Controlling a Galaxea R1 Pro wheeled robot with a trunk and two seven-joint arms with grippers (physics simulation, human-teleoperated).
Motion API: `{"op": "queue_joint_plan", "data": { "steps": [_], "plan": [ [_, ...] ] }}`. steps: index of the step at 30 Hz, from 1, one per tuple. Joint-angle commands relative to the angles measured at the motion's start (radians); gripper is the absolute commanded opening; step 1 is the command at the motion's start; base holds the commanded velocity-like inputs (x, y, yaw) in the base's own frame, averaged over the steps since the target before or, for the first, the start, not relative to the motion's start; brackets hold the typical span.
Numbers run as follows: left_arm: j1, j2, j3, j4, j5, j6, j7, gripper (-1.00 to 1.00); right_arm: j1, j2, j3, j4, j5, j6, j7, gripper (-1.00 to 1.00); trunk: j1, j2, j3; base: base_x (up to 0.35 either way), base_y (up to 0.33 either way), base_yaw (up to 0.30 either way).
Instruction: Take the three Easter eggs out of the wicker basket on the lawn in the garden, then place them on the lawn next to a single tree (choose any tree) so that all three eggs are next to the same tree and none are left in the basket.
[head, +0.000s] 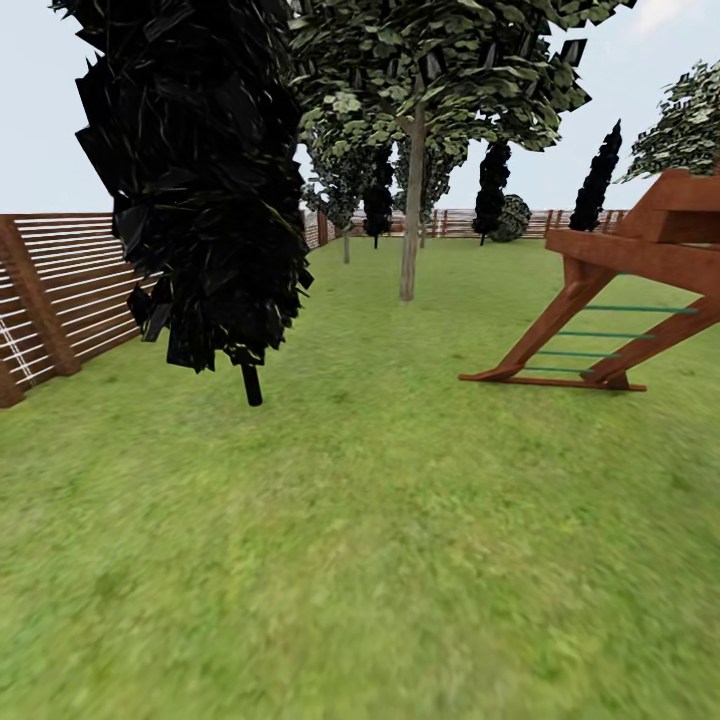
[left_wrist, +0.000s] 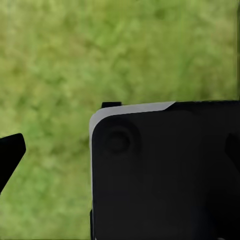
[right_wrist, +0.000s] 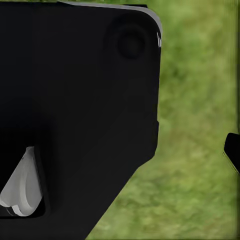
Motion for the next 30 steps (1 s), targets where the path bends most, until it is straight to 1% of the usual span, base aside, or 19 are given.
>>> {"op": "queue_joint_plan", "data": {
  "steps": [1, 30],
  "plan": [
    [-0.001, 0.0, -0.001, 0.001, -0.001, -0.003, 0.0, 1.0, 0.0, 0.0, -0.001, -0.001, 0.001, -0.002, 0.0, 1.0, 0.001, -0.001, -0.001, 0.313, -0.103, 0.0],
    [-0.001, 0.0, -0.001, 0.001, -0.001, -0.003, 0.0, 1.0, 0.0, 0.0, -0.001, -0.001, 0.001, -0.002, 0.0, 1.0, 0.001, -0.001, -0.001, 0.313, -0.082, 0.0]
  ]
}}
